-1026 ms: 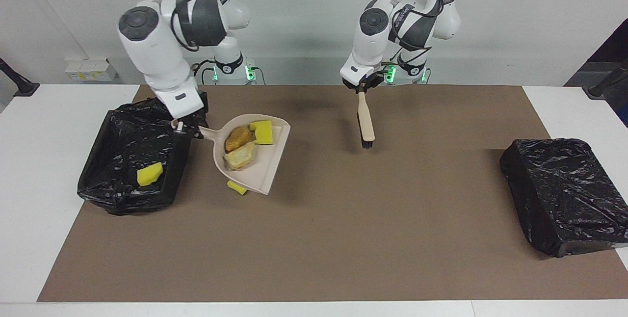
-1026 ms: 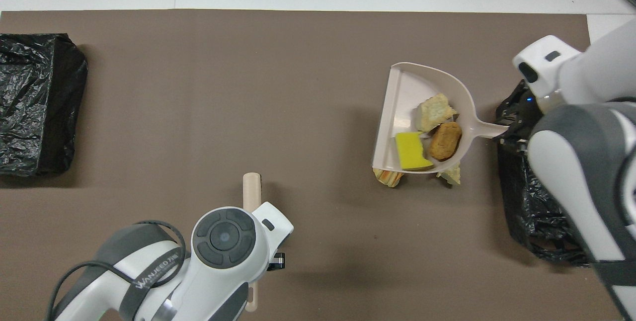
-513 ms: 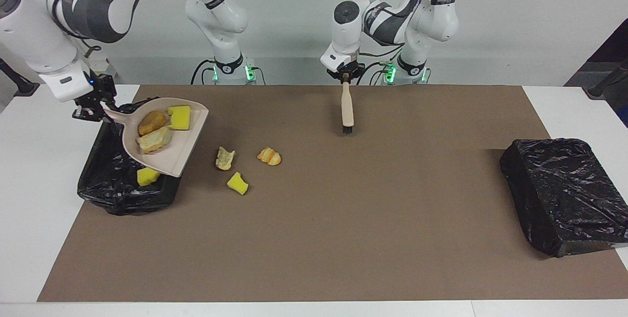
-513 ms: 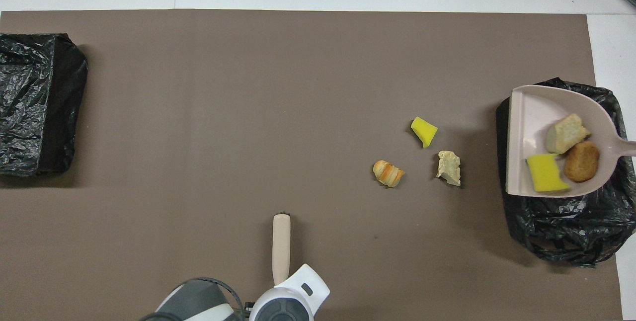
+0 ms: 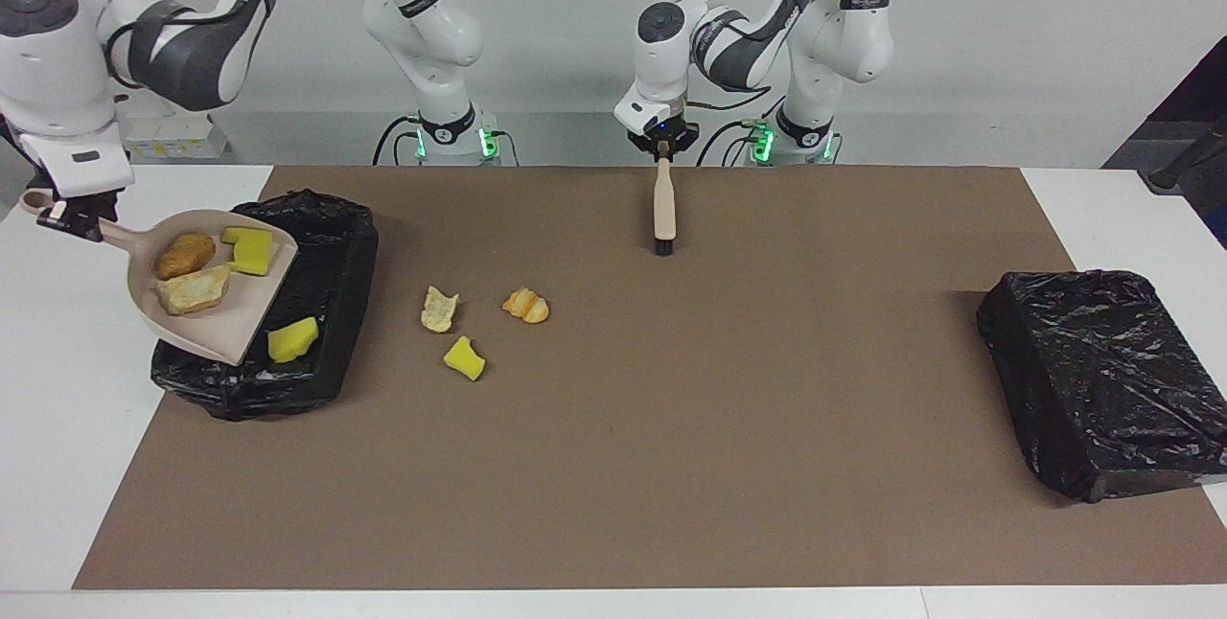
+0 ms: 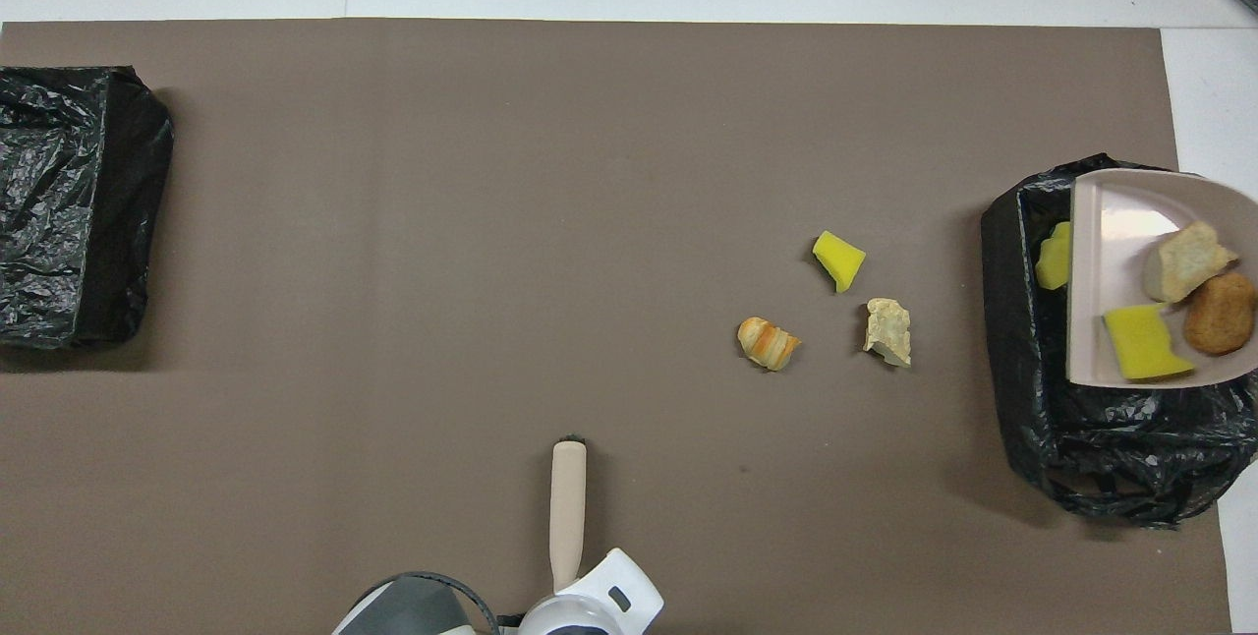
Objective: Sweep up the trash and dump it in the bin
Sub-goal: 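Tilt the dustpan to dump the trash into the black bag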
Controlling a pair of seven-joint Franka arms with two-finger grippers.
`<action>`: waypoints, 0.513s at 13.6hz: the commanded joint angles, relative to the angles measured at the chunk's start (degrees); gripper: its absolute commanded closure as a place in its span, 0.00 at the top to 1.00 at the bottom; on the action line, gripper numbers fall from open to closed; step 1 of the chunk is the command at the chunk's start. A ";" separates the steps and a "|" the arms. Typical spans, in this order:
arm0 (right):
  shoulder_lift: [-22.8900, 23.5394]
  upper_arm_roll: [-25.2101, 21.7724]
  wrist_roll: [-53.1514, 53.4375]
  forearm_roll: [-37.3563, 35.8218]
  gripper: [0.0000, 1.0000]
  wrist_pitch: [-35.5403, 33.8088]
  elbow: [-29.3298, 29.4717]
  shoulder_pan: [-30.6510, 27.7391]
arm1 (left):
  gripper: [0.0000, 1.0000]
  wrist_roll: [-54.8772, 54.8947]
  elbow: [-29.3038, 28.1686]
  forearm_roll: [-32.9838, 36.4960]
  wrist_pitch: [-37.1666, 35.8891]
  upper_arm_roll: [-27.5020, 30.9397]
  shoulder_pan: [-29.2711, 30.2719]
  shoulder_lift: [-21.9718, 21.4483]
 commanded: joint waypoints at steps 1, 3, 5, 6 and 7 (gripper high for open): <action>-6.27 0.43 6.18 -6.51 0.00 1.88 -8.53 3.23 | 0.06 0.89 -1.08 -1.53 1.82 0.99 -1.06 0.32; -7.58 0.43 6.35 -6.69 0.00 1.27 -10.29 4.11 | 0.65 1.07 -1.08 -1.62 2.09 1.17 -0.44 0.58; -9.26 0.43 6.44 -6.69 0.00 2.06 -13.02 3.94 | 1.00 1.77 -0.90 -1.62 1.30 1.34 -0.27 0.67; -9.44 0.35 6.44 -6.69 0.00 1.88 -13.11 3.94 | 1.00 2.82 -0.21 -1.62 1.04 1.52 0.34 1.19; -9.44 0.43 6.10 -6.69 0.00 1.80 -13.11 3.42 | 1.00 4.57 1.02 -1.54 0.95 1.52 3.13 1.29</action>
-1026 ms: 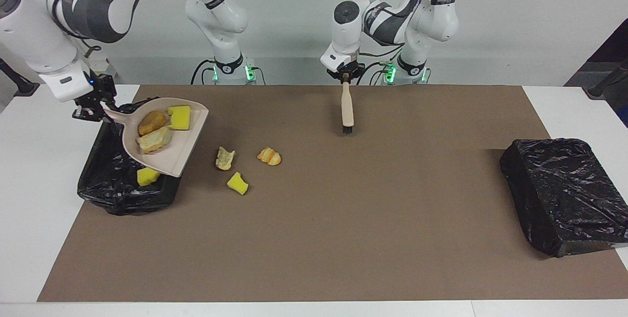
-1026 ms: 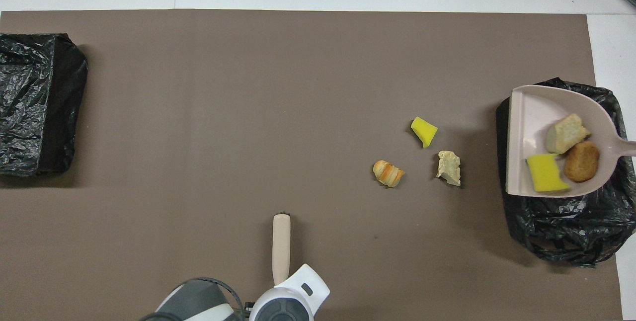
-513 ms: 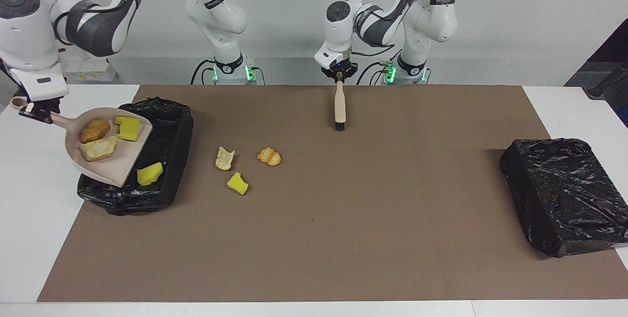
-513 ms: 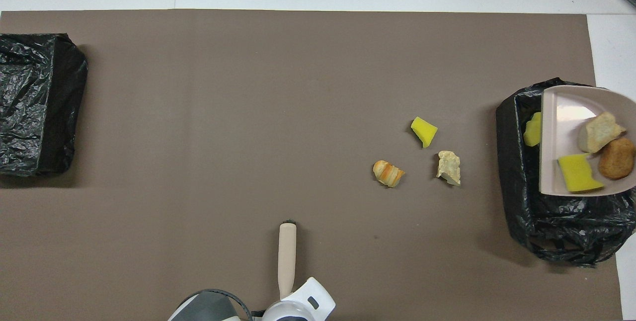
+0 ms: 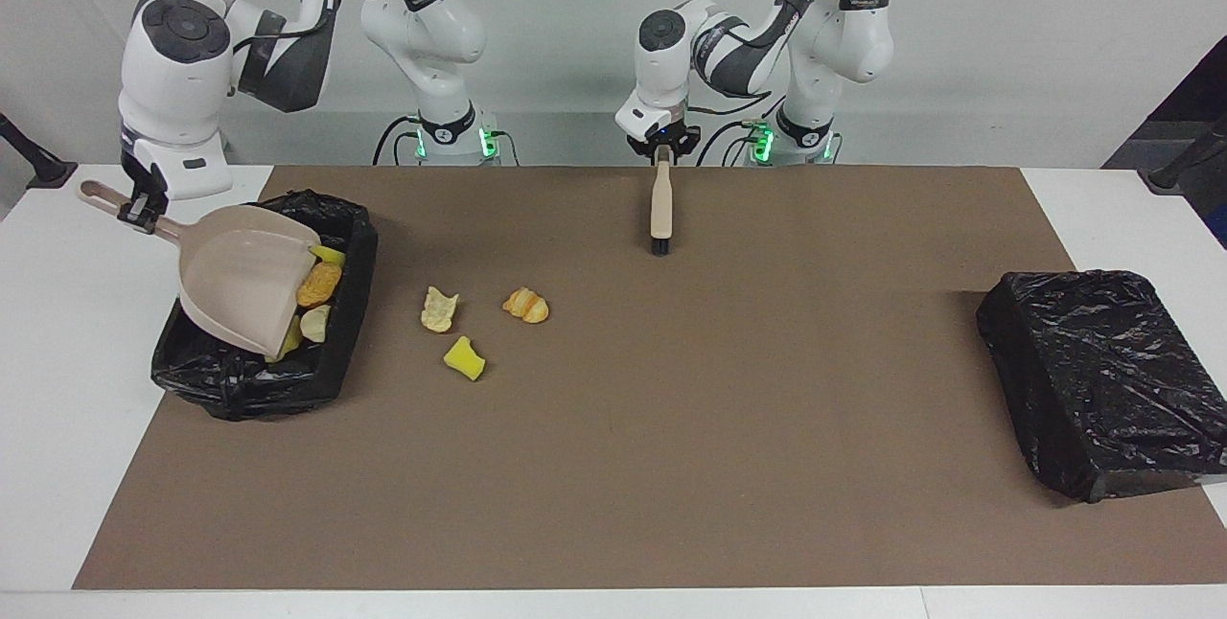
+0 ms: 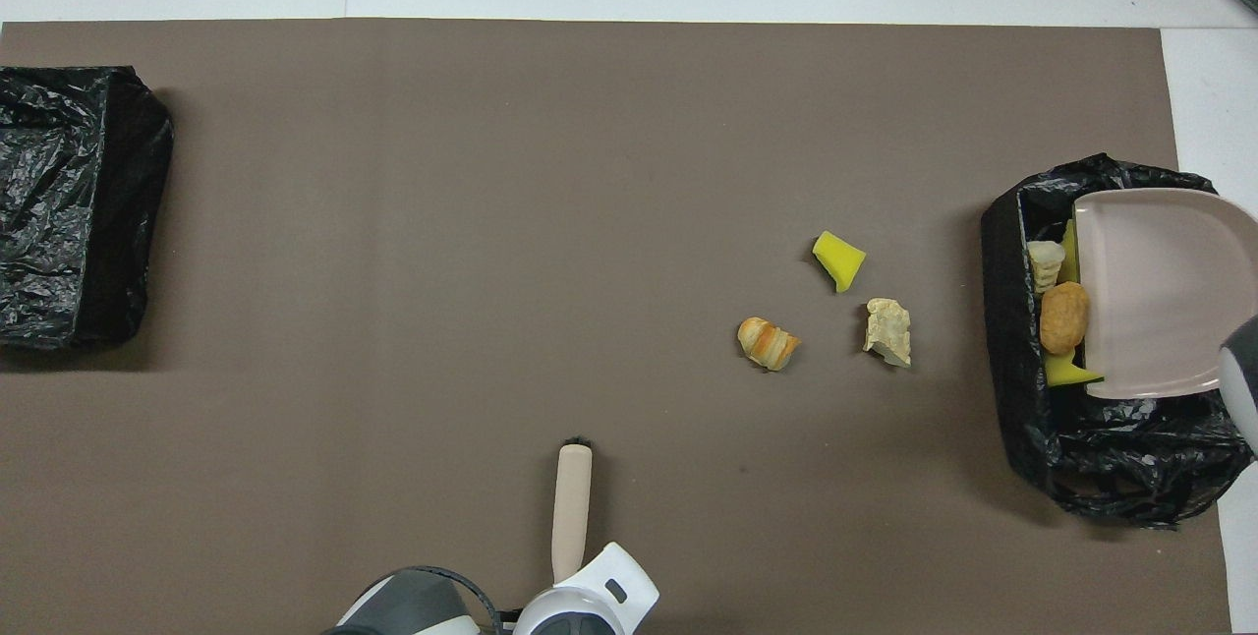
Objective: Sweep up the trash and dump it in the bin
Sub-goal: 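Tilt the dustpan to dump the trash into the black bag, then bring the empty dustpan back to the table center with the right gripper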
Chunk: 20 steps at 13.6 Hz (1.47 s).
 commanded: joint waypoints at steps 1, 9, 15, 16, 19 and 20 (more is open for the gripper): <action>-2.04 0.27 0.32 -1.63 0.00 1.09 -2.59 -1.43 | 1.00 5.66 2.50 -0.84 -0.39 0.59 5.25 0.21; -5.73 0.27 -1.28 10.82 0.00 -14.73 9.01 -1.34 | 1.00 24.27 19.02 7.78 -15.51 0.68 25.89 -1.28; -6.53 1.94 30.65 22.52 0.00 -15.79 8.57 9.00 | 1.00 43.02 28.86 8.83 -17.62 0.68 44.18 1.79; -6.00 1.85 38.64 24.80 0.00 -16.05 8.57 11.73 | 1.00 44.60 30.44 9.79 -17.97 0.68 45.60 2.23; -2.85 1.94 62.11 28.42 0.00 -15.45 8.66 20.52 | 1.00 51.54 37.38 12.70 -20.42 0.76 49.64 4.16; -1.18 1.94 69.06 30.17 0.00 -15.18 8.92 22.54 | 1.00 53.04 40.88 12.61 -23.05 0.76 51.14 5.21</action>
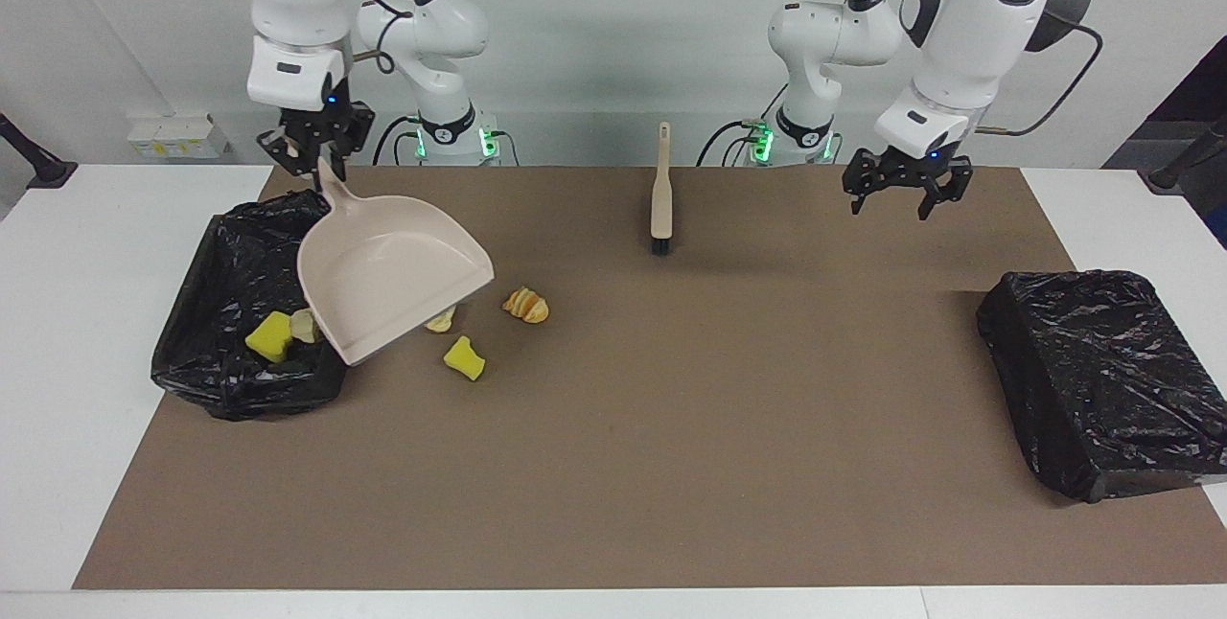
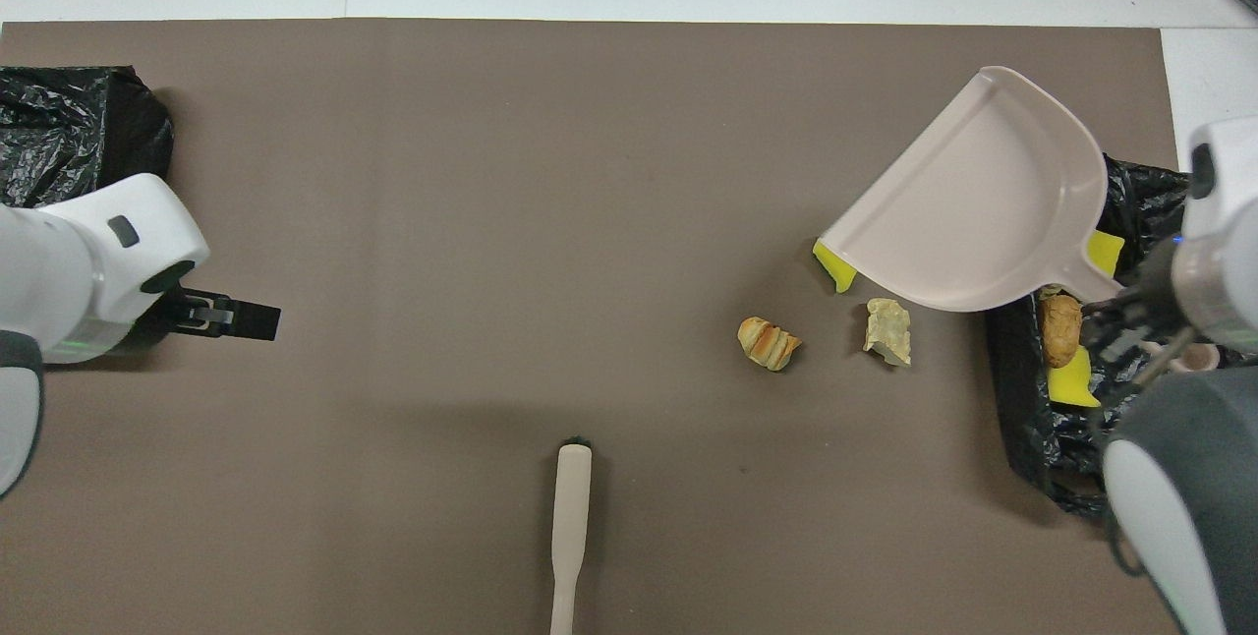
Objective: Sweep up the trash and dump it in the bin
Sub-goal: 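Bring the empty dustpan back to the table center with the right gripper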
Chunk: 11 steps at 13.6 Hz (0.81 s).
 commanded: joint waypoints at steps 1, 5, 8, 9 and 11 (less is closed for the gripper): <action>4.18 -0.37 18.00 5.05 0.00 0.59 1.04 4.74 | 1.00 4.79 10.52 0.95 -7.61 -0.85 3.04 4.04; 11.55 -0.28 42.98 9.28 0.00 4.53 4.19 13.80 | 1.00 5.59 19.24 -1.59 -13.51 -0.76 5.06 8.17; 18.76 -0.28 57.06 11.48 0.00 8.75 8.58 19.61 | 1.00 5.59 22.33 -2.57 -14.93 -0.68 5.06 10.38; 20.61 -0.28 58.92 11.84 0.00 9.81 9.12 20.75 | 1.00 5.51 22.33 -2.48 -14.84 -0.68 5.06 10.38; 23.34 -0.28 62.18 12.19 0.00 13.93 9.21 22.86 | 1.00 5.59 21.90 -2.40 -13.70 -0.76 4.97 9.77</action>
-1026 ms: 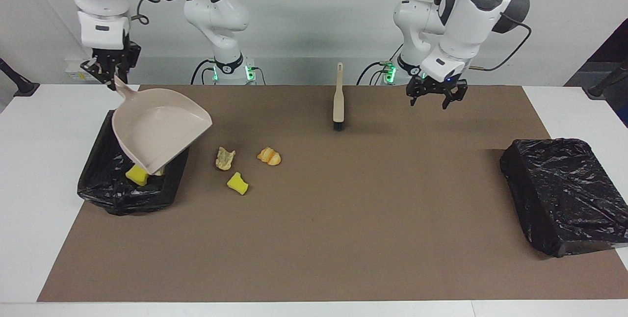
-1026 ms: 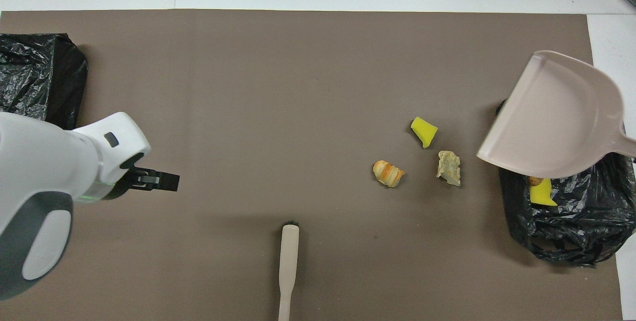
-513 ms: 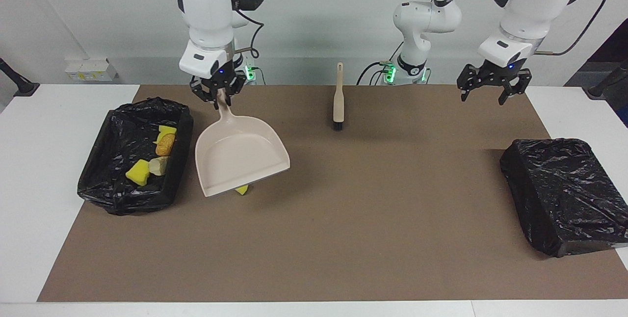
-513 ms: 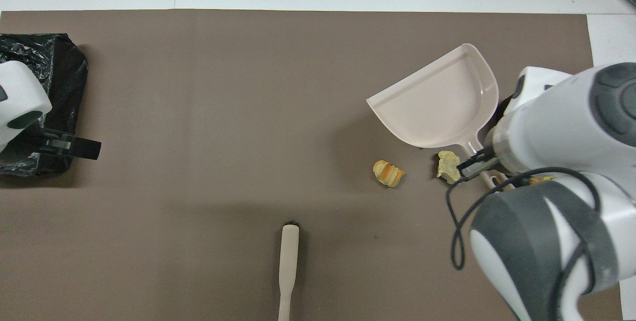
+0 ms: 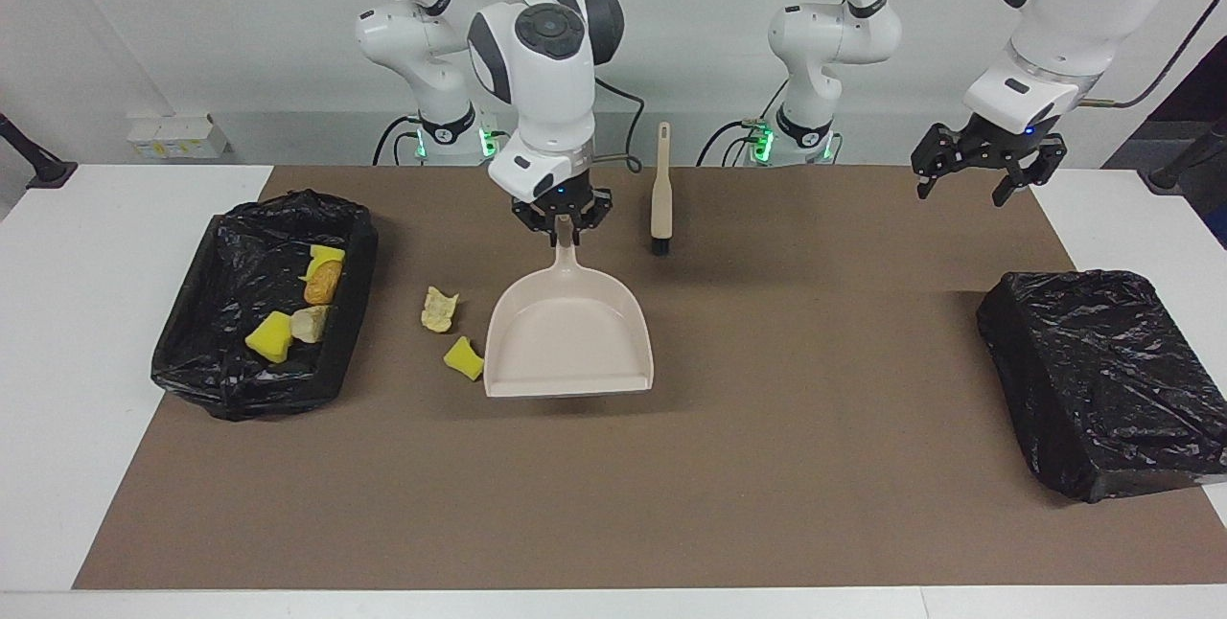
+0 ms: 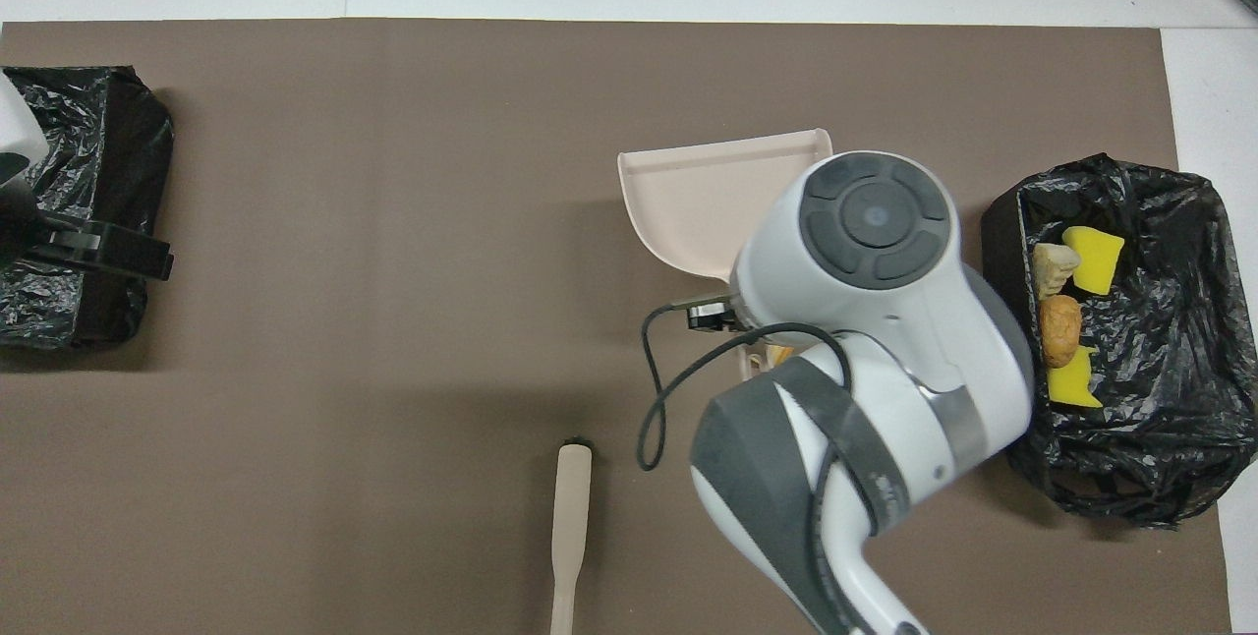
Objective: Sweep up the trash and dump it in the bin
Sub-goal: 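Bring the empty dustpan back to the table center with the right gripper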
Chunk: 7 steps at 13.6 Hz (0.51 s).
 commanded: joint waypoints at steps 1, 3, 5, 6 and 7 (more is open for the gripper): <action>4.72 -0.37 3.85 1.70 0.00 3.81 2.66 1.55 | 1.00 0.97 1.62 -0.69 -1.17 -0.66 0.94 0.37; 7.79 -0.37 7.09 1.61 0.00 6.19 3.53 3.92 | 1.00 0.88 1.35 -0.60 -1.88 -0.83 0.86 0.20; 11.74 -0.37 9.91 1.61 0.00 6.64 6.86 6.99 | 1.00 0.88 1.26 -0.52 -1.97 -0.83 0.94 0.11; 12.72 -0.37 10.44 1.61 0.00 6.99 7.40 7.70 | 1.00 0.88 1.26 -0.52 -1.88 -0.83 0.94 0.11; 12.99 -0.37 10.62 1.96 0.00 8.99 7.32 8.67 | 1.00 0.88 1.26 -0.52 -1.88 -0.83 0.94 0.11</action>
